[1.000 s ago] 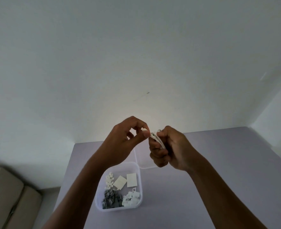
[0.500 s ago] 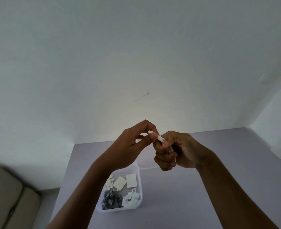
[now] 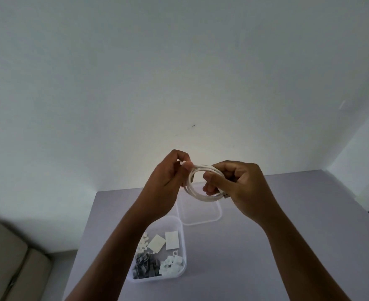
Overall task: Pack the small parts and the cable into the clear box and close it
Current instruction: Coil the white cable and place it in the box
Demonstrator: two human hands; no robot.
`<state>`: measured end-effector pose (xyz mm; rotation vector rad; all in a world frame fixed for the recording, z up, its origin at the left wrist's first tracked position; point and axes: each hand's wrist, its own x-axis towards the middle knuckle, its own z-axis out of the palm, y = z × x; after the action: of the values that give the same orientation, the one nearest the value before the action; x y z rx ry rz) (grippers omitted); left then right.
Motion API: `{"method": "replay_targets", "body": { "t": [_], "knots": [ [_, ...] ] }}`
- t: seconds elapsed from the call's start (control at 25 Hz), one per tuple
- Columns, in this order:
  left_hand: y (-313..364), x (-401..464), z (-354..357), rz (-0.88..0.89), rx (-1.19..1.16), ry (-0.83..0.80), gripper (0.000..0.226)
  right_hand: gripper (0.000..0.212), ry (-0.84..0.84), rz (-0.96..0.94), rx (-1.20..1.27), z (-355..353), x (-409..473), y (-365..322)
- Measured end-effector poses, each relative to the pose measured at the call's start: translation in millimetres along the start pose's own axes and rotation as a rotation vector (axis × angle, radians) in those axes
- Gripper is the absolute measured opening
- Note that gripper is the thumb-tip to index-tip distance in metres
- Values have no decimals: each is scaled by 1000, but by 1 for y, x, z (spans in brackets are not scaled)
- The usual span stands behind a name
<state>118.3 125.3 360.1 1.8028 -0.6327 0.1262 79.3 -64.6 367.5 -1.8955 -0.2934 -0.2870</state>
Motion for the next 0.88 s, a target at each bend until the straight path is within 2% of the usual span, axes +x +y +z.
{"method": "replay_targets", "body": {
  "t": [0.16,0.44,0.52,0.64,0.76,0.88],
  "knots": [
    [-7,1,-1,-50,-5,72,17,15,-53,-53,-78,4,-2,5],
    [-8,2,-8,-60,76,92,12,13,91,-141,-64,11,1,7],
    [-4,4,-7,-83,30,48,17,12,125,-145,-65,13,2,8],
    [3,1,-7,-146,-25,-77,39,10,149,-187,-106,11,4,8],
    [3,-2,-7,-89,71,-146,28,12,113,-173,-107,9,5,10],
    [-3,1,-15,-125,-5,-228,19,17,38,-113,-114,5,8,13]
  ]
}}
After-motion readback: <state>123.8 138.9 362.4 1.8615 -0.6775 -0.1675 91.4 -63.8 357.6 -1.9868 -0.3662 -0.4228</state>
